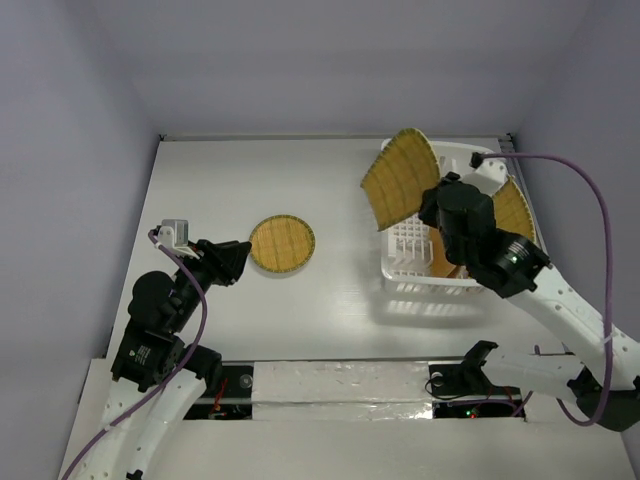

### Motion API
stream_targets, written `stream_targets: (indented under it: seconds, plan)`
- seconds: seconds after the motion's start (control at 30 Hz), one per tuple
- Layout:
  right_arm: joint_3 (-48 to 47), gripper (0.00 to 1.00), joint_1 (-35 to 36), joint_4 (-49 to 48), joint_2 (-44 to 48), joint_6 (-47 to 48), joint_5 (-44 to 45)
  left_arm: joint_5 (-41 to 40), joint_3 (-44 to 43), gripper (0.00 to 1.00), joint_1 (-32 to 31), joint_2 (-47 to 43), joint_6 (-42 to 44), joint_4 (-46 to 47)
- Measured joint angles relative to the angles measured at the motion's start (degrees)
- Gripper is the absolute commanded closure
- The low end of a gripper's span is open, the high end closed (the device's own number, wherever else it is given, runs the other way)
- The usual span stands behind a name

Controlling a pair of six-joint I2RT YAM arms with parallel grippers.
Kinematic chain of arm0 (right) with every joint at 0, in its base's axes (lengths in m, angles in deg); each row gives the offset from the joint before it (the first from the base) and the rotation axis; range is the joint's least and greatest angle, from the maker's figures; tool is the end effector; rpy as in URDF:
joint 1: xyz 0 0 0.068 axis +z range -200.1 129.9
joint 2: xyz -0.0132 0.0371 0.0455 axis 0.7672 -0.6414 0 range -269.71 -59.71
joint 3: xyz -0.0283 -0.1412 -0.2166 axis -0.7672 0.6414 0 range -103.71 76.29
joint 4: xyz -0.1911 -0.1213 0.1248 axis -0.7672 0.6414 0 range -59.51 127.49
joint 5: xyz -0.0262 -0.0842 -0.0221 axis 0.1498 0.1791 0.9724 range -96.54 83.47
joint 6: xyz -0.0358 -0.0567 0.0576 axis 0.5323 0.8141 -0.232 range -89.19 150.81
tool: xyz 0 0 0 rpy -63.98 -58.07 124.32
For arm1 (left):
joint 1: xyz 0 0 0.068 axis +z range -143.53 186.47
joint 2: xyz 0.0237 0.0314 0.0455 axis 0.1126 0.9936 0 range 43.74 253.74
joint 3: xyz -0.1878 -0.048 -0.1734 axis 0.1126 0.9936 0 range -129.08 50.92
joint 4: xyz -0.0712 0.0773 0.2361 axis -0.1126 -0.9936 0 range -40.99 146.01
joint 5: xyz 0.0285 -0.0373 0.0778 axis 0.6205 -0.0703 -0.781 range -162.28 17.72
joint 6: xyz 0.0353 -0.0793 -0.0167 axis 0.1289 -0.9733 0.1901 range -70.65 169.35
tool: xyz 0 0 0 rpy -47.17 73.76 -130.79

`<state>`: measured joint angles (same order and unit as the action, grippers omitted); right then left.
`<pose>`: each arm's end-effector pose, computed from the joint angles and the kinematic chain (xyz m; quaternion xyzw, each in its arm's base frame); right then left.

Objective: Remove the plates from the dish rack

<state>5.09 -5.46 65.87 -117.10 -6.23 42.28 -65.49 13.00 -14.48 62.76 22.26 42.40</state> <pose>0.1997 0.1141 0.3946 0.1820 0.7667 0.0764 0.6109 0.1308 -0.0600 0.3443 0.0077 0.6739 -0.3367 0.6576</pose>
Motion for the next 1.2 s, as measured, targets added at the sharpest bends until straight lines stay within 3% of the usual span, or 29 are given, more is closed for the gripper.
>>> stream_targets:
  seconds: [0.33,0.57,0.87,1.2]
  plan:
    - [0.0,1.0,1.8,-24.6,-19.5,-5.7,-27.1,-1.9,0.0,0.67,0.0,-1.0,-0.3,-0.4]
    - [0.9,1.0,2.3,-37.1,-32.3,-15.5,-38.3,-2.8,0.0,0.67,0.1,-1.3,-0.4,-0.7]
    - [5.5,1.0,2.3,-47.7,-40.3,-26.3,-42.9,-2.8,0.0,0.67,0.1,-1.3,-0.4,-0.8]
    - [11.8,1.0,2.3,-53.3,-43.2,-31.4,-43.3,-2.8,0.0,0.67,0.1,-1.3,-0.4,-0.8]
